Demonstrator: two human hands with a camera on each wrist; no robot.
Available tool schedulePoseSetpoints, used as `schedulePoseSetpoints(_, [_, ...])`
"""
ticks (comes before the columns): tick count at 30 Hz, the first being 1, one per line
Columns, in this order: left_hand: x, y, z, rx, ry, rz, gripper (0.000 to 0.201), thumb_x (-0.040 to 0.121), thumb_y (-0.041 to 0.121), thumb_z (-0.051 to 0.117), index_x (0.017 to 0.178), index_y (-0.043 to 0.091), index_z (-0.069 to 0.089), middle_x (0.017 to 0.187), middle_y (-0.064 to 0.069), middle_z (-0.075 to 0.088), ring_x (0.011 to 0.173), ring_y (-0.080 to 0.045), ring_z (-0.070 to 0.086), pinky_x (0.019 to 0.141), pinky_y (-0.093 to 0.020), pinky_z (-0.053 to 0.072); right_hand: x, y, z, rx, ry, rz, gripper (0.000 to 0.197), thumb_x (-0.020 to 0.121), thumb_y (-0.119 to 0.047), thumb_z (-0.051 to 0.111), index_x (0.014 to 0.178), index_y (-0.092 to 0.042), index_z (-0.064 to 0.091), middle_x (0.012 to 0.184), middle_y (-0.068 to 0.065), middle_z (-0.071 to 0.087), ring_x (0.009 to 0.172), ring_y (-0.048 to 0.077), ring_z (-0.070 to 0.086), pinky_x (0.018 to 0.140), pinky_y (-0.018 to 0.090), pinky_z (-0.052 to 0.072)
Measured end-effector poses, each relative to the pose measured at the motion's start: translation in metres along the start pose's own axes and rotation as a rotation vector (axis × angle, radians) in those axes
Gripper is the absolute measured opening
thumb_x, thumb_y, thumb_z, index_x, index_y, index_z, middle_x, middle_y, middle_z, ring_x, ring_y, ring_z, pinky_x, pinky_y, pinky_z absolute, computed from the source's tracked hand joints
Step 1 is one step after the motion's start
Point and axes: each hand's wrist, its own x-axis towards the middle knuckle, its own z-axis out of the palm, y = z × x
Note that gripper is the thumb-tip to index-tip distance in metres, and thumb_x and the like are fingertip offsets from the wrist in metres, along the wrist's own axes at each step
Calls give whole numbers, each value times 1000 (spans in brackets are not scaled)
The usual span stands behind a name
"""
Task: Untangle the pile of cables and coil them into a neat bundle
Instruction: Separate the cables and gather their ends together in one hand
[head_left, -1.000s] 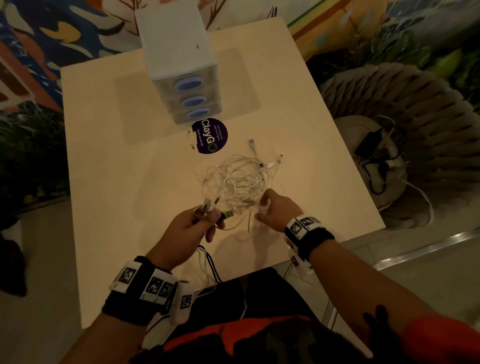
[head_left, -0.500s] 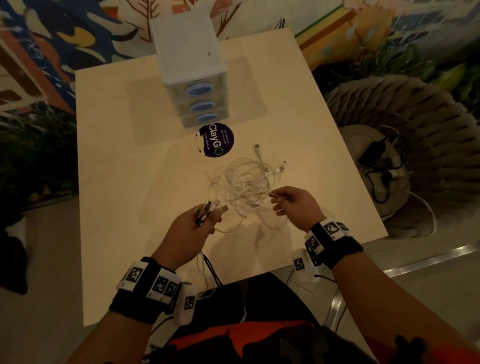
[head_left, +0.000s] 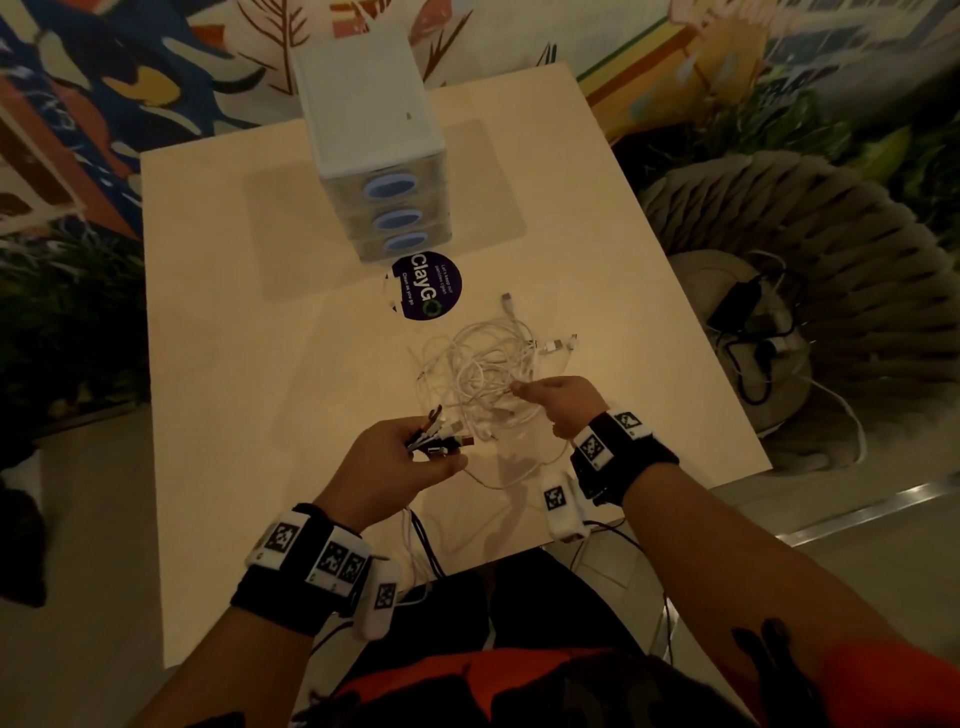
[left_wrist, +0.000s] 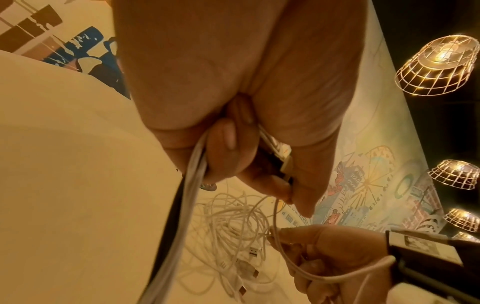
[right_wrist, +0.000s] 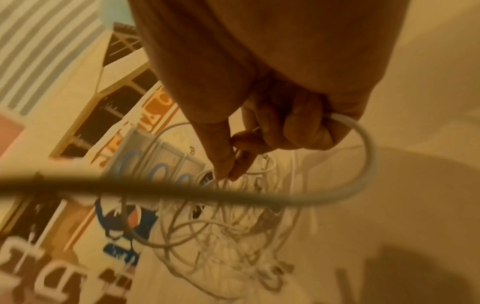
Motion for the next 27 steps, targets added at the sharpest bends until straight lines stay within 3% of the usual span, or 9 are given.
schedulePoseSetpoints(4, [5,-9,-6,37,2,-21,12,82,40,83,92,35,79,95,22,76,95,8,67,85,-23,51,7,3,-2,249,-40,75,31,92,-31,73,115,-10,76,49,-2,26,50,17,19,47,28,21])
schedulePoseSetpoints(8, [6,-11,-8,13,15,-11,14,86,35,80,90,47,73,84,38,69,84,19,61,68,-2,40,6,7,-10,179,-140,35,23,100,-23,59,108,-16,79,63,1,22,55,16,18,50,28,17])
schedulePoseSetpoints(11, [10,-14,-6,-25,59,-5,14,87,34,78,93,45,74,86,37,70,88,20,61,70,0,40,4,6,-10,108,-176,0,25,103,-26,55,103,-18,79,71,1,47,60,13,32,52,28,22])
schedulePoseSetpoints(13, [13,-13,-4,-47,113,-8,11,90,34,76,97,42,74,90,30,71,87,15,63,70,-4,42,2,5,-5,96,-201,-19,25,105,-26,52,106,-17,76,95,1,70,68,13,42,54,26,27])
schedulePoseSetpoints(16, [17,-10,0,-78,158,-14,13,94,29,71,100,40,72,94,26,69,85,12,61,72,-8,44,-1,0,3,130,-233,-61,27,106,-28,51,112,-15,73,116,-2,75,75,12,49,56,25,29])
schedulePoseSetpoints(19, [21,-6,3,-82,164,-13,16,96,24,67,104,37,73,89,22,70,75,9,61,66,-11,43,-4,-7,10,215,-277,-118,26,107,-27,49,110,-15,72,114,0,76,71,11,48,57,24,29])
schedulePoseSetpoints(22, [23,-3,5,-99,182,-7,15,96,25,67,96,40,70,83,20,69,68,6,61,61,-12,41,-6,-15,13,354,-311,-128,23,107,-22,49,107,-15,71,102,0,77,64,10,47,57,23,29])
schedulePoseSetpoints(24, [25,-2,6,-117,197,-12,15,96,25,68,90,38,68,85,21,68,73,8,60,62,-7,40,-7,-21,14,423,-325,-92,23,107,-20,49,113,-11,69,92,-1,76,60,9,46,55,22,29])
schedulePoseSetpoints(27, [28,-4,6,-163,218,-22,17,96,23,69,88,38,67,90,18,69,83,6,61,69,-12,43,-9,-27,15,437,-332,-48,27,105,-20,50,117,-6,70,78,-2,72,57,9,42,51,21,27])
